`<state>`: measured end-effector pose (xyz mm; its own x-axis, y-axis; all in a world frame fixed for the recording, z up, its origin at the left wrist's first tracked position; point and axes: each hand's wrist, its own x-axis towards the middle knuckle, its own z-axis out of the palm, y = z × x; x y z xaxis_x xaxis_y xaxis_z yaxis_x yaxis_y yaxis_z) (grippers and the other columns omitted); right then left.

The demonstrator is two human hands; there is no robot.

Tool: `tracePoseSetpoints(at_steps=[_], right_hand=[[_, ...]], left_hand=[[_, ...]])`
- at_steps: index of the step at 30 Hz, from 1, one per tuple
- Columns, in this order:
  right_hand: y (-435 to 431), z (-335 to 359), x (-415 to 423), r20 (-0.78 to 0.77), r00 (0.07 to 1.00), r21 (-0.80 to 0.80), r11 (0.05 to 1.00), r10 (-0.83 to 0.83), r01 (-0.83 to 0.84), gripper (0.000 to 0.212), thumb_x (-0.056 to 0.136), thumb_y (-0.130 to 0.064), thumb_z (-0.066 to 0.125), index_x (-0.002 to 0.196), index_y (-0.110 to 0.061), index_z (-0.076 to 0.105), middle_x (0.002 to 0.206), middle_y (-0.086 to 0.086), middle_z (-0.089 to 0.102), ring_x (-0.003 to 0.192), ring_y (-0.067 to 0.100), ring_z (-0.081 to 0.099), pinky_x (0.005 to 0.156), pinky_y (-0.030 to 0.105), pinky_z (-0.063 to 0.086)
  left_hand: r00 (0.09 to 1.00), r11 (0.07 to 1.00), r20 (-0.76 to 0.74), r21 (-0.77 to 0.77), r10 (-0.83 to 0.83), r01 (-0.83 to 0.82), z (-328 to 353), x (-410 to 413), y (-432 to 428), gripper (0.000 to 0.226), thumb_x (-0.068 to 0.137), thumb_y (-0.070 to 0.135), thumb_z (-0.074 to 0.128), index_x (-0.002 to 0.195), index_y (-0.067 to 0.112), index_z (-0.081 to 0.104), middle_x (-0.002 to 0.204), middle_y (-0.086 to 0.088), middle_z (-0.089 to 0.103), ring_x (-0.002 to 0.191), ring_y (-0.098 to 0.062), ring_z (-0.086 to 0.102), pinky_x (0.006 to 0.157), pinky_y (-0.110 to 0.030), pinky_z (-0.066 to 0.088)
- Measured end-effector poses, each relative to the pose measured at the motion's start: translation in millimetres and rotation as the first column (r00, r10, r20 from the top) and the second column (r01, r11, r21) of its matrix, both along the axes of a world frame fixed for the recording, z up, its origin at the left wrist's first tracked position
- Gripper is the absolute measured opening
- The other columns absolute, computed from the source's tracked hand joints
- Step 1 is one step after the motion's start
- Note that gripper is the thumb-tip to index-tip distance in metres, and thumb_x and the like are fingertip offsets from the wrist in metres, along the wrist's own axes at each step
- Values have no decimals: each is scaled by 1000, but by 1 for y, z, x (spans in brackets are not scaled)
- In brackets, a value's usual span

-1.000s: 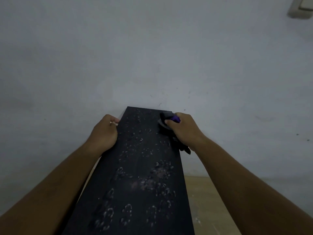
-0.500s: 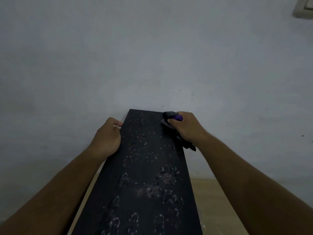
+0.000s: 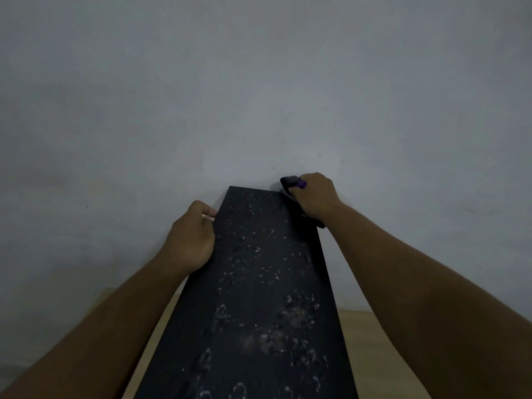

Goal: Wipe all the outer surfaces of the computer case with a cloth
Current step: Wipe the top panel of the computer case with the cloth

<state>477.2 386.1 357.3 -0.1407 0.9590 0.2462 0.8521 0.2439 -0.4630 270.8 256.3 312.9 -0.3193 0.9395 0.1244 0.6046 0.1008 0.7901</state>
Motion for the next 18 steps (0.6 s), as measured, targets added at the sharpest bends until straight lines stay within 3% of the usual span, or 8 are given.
tracePoseSetpoints(at_steps=[5, 10, 15, 18], right_hand=[[-17, -9, 13, -196, 980, -49, 998, 30, -40, 28, 97, -29, 58, 74, -15, 53, 72, 1, 56, 63, 14, 52, 54, 24, 36], [-47, -9, 26, -182, 974, -42, 989, 133, -143, 17, 98, -28, 58, 93, -13, 64, 81, 1, 60, 70, 14, 54, 59, 22, 37], [-80, -11, 34, -160, 954, -32, 965, 252, -260, 25, 98, -26, 59, 122, -22, 66, 115, 1, 64, 102, 20, 59, 82, 22, 42], [-94, -14, 38, -225, 927, -61, 945, 300, -321, 36, 96, -22, 63, 131, -23, 63, 143, 0, 54, 139, 18, 39, 110, 28, 33]], left_hand=[[1000, 1000, 9, 8, -1, 1, 2, 2, -5, 25, 109, 16, 29, 120, 17, 51, 107, -7, 60, 80, -14, 56, 59, -25, 36], [1000, 1000, 6, 9, 9, -9, 4, 3, -6, 26, 109, 19, 29, 120, 17, 52, 103, -5, 60, 79, -14, 56, 59, -26, 37], [1000, 1000, -8, 14, 24, -24, 4, 3, -7, 27, 108, 17, 29, 122, 15, 52, 110, -8, 59, 78, -12, 54, 60, -25, 38], [999, 999, -8, 15, 32, -32, 4, 3, -7, 28, 108, 17, 29, 124, 16, 52, 109, -6, 56, 77, -10, 52, 60, -24, 36]])
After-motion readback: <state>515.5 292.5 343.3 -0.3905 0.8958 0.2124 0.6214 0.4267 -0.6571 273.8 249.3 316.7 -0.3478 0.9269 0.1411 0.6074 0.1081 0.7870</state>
